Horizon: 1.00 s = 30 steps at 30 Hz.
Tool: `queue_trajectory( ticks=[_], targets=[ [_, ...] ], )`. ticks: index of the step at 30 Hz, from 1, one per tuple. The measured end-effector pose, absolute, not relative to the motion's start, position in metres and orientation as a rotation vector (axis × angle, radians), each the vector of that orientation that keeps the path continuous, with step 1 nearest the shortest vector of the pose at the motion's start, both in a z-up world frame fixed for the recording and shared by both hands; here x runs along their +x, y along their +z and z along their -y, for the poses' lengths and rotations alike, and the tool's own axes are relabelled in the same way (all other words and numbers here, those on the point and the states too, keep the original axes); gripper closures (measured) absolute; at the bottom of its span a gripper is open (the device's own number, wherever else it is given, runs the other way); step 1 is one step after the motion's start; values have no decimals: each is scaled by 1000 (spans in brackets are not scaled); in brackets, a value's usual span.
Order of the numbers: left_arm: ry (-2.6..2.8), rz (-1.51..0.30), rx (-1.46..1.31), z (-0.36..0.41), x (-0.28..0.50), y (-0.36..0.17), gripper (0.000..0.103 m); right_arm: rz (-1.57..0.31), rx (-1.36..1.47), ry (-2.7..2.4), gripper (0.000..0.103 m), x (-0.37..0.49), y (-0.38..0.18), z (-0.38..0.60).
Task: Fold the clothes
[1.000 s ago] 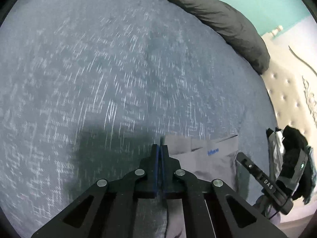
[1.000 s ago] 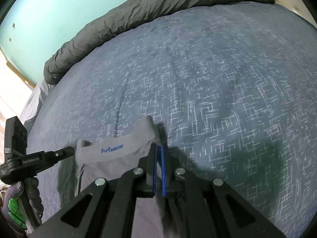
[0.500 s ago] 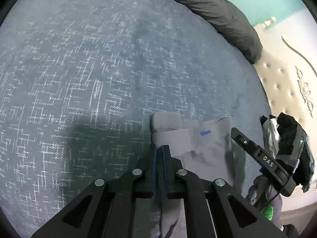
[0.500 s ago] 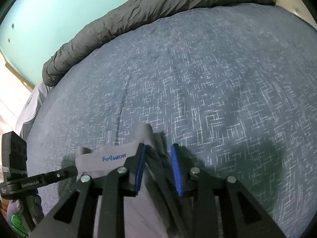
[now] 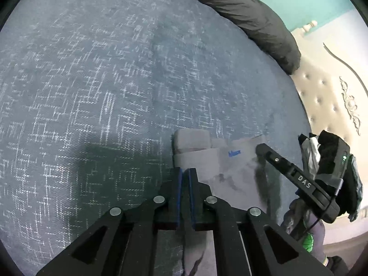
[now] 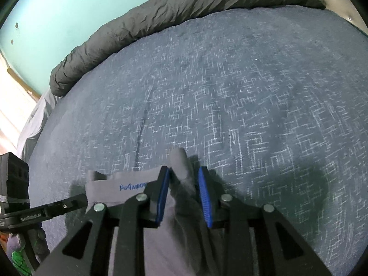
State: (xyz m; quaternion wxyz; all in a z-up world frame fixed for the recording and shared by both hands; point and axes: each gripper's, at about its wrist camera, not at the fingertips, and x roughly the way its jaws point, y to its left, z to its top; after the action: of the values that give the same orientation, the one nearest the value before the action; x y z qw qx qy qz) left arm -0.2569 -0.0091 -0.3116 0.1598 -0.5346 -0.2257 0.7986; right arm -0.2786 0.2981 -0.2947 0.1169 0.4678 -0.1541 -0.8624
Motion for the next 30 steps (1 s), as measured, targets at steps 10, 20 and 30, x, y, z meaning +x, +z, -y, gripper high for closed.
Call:
queue_trajectory(
  ticks=[10, 20, 30],
  targets=[
    [2297, 639, -1494, 11, -266, -306, 103, 382, 1343, -2524, 98, -276, -295, -297],
    [2323, 640, -1520, 14, -252, -310, 79, 407, 1335, -2519, 98, -274, -294, -299],
    [2310, 613, -1484, 8, -261, -312, 98, 403, 1342, -2520, 98, -271, -295, -304]
  ],
)
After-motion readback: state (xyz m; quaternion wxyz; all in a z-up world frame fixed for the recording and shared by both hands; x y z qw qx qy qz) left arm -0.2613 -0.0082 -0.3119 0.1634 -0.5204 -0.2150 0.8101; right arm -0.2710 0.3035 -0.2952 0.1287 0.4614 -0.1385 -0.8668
